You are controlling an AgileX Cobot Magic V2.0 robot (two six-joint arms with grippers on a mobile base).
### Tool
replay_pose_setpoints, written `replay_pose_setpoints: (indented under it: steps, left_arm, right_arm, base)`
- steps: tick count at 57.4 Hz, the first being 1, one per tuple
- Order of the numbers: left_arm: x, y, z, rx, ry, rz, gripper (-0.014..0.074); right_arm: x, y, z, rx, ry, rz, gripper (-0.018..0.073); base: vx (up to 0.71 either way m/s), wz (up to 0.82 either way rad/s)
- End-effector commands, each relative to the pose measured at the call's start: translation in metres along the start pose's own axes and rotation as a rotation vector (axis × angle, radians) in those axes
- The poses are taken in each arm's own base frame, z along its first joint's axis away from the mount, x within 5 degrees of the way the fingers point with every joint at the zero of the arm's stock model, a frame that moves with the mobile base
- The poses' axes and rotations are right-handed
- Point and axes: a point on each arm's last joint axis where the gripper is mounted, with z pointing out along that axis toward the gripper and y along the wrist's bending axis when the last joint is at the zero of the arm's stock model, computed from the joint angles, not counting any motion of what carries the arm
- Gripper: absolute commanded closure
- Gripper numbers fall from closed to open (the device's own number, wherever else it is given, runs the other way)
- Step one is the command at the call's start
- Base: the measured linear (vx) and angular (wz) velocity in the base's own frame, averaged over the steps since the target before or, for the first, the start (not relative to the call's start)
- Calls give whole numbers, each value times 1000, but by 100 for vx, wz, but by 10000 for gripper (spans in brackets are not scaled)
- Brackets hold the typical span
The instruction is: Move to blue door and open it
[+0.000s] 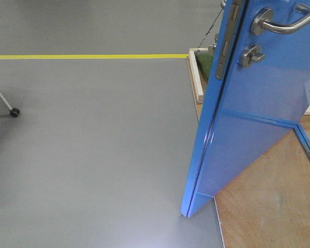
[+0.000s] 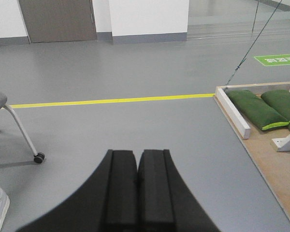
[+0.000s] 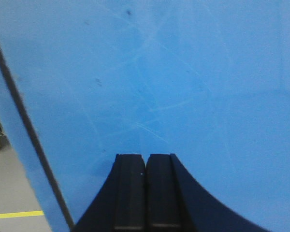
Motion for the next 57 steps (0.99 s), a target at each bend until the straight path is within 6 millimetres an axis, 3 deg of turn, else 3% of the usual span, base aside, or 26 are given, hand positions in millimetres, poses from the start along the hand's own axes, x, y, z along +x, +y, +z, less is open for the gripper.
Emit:
replay_pose_setpoints:
  steps: [1,57]
  left_arm:
    - [-17,0,-4,7,-123,-8,524]
    - [-17,0,-4,7,-123,-8,524]
  right_arm:
    - [-28,6,-16,-24,-147,-3,547]
    - [-28,6,-16,-23,-148,-2,547]
  base:
    - [0,0]
    - [0,0]
